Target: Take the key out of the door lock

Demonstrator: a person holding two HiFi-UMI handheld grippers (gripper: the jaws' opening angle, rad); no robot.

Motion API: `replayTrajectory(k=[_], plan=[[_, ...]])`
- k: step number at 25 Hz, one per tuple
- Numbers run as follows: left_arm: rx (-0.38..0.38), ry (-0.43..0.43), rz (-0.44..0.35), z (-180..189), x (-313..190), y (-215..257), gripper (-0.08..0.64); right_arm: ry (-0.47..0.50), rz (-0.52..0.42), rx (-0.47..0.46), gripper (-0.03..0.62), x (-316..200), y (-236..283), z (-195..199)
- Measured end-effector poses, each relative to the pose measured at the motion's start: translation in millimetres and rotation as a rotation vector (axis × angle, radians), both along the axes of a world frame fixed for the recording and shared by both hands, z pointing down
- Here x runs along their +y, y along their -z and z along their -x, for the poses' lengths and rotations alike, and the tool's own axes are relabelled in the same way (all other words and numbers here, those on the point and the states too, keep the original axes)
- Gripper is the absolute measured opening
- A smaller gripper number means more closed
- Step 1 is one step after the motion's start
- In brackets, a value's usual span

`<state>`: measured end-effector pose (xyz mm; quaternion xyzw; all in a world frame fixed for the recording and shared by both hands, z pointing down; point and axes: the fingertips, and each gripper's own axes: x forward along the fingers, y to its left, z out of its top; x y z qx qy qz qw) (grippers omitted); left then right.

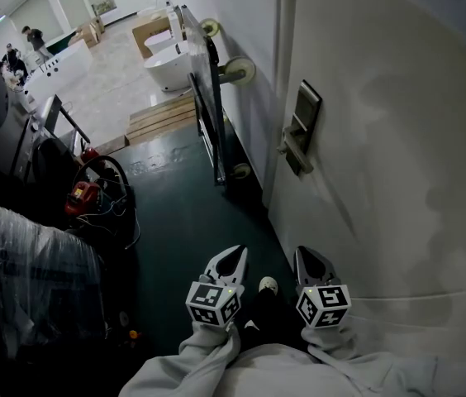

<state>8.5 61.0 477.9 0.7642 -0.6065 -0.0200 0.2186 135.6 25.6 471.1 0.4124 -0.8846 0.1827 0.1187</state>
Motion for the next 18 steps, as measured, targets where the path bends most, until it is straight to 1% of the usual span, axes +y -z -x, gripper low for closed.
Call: replayTrajectory(k=[9,13,18], plan=[[0.001,0.013,0.003,15,-56,4,0.015,0.006,-0.003,-0.007,0.052,-60,5,16],[-0.007,0.024,0.01,21,-74,4,0.015,0.015,0.005,-0.025,0.052,-79,5,24],[-0.013,0.02,-0.001,21,-95,7,0.015,0.03,-0.01,-0.041,0.052,-97,11,32]])
